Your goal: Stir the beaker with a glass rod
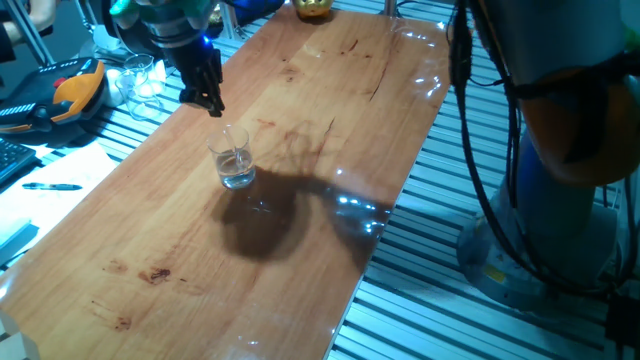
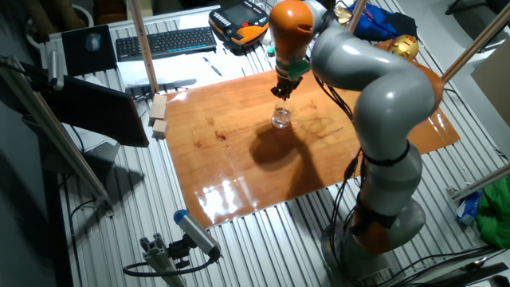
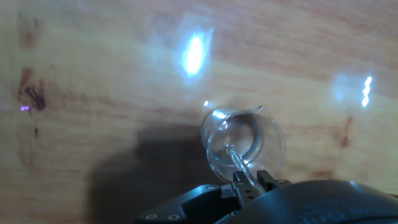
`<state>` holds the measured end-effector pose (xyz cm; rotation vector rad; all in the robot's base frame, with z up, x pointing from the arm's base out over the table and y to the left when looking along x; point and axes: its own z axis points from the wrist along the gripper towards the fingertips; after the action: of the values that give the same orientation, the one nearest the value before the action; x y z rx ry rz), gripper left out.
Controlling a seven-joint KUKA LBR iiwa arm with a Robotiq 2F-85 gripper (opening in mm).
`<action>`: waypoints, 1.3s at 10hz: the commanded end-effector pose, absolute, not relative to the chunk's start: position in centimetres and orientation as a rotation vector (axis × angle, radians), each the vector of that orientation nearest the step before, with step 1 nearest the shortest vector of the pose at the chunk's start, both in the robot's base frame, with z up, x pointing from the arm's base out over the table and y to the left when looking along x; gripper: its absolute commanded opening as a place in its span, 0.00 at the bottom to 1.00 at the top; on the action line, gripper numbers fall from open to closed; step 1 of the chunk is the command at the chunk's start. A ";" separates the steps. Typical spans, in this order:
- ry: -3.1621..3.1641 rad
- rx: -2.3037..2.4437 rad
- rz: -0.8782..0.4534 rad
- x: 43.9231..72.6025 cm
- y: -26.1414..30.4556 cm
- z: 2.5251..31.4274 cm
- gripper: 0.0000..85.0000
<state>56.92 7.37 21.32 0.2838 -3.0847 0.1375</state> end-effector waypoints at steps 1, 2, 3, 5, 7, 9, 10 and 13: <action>-3.117 0.279 0.141 56.9 7.6 21.4 0.00; -3.129 0.271 0.153 57.0 7.9 21.6 0.00; -3.135 0.277 0.169 57.1 8.3 21.9 0.00; -3.145 0.313 0.236 57.2 8.8 22.1 0.00; -3.154 0.354 0.282 57.3 9.1 22.1 0.00; -3.164 0.367 0.293 57.3 9.1 21.8 0.00; -3.165 0.370 0.296 57.3 9.1 21.7 0.00; -3.159 0.384 0.341 57.3 9.0 21.5 0.00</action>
<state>57.27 8.98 21.45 0.3834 -3.1580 0.3430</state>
